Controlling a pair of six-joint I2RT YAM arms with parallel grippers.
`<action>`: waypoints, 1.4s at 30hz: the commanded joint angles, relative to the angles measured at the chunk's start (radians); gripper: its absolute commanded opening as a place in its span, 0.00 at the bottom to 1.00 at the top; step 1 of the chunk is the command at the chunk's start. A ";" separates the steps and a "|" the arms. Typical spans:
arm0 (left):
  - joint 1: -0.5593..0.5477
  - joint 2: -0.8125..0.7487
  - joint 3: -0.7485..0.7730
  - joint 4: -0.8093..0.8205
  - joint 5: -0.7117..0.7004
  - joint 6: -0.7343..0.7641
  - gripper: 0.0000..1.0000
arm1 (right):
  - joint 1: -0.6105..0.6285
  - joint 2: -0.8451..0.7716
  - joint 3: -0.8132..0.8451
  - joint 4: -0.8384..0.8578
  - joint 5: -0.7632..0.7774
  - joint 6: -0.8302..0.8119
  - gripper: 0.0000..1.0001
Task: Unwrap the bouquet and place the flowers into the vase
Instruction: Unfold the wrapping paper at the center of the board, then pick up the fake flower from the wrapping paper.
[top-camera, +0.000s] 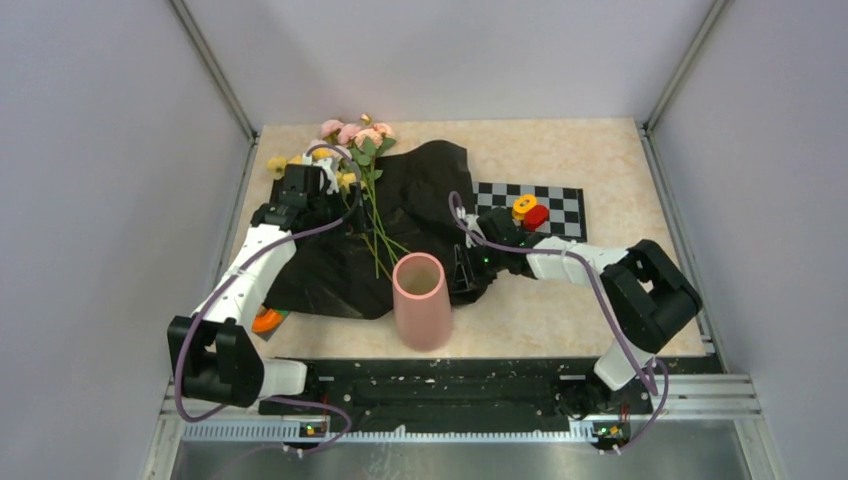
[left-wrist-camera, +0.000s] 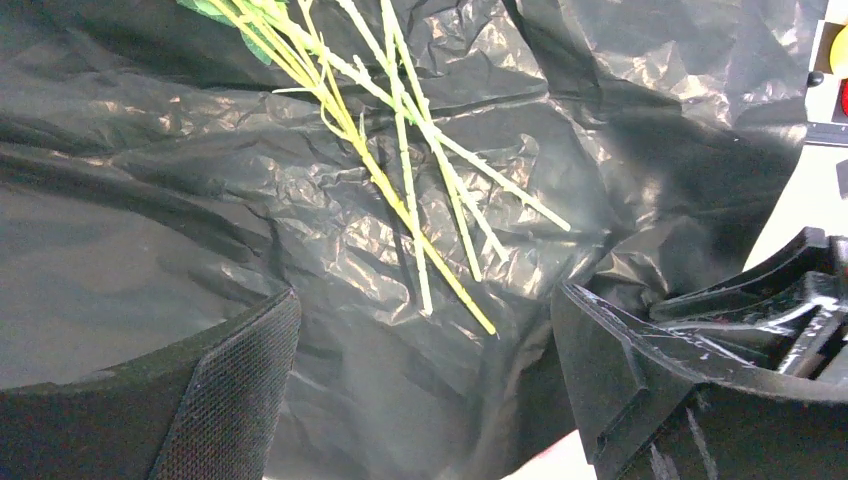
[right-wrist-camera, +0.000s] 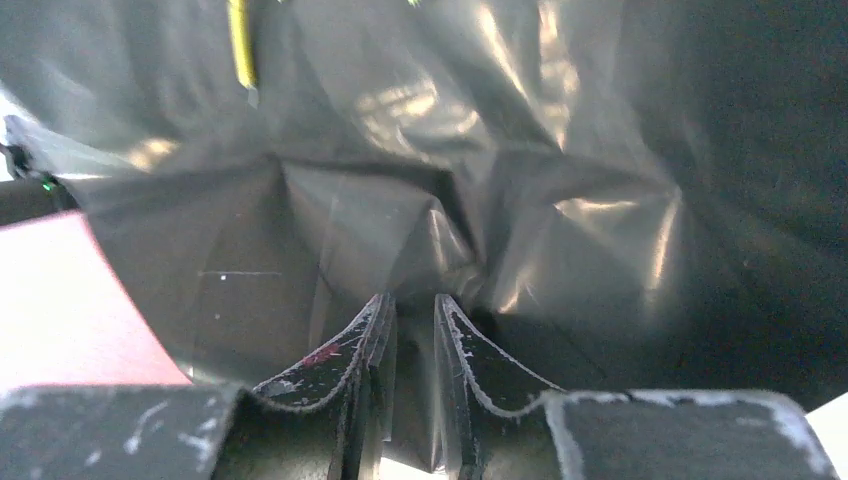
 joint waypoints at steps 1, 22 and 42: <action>0.001 0.013 0.014 0.007 0.003 0.010 0.99 | 0.013 -0.058 -0.078 0.094 -0.016 0.046 0.22; 0.000 0.111 -0.183 0.289 0.163 -0.277 0.97 | 0.013 -0.253 -0.096 0.069 0.118 0.021 0.41; -0.039 0.191 -0.280 0.332 0.065 -0.240 0.46 | 0.010 -0.354 -0.141 0.091 0.256 0.051 0.42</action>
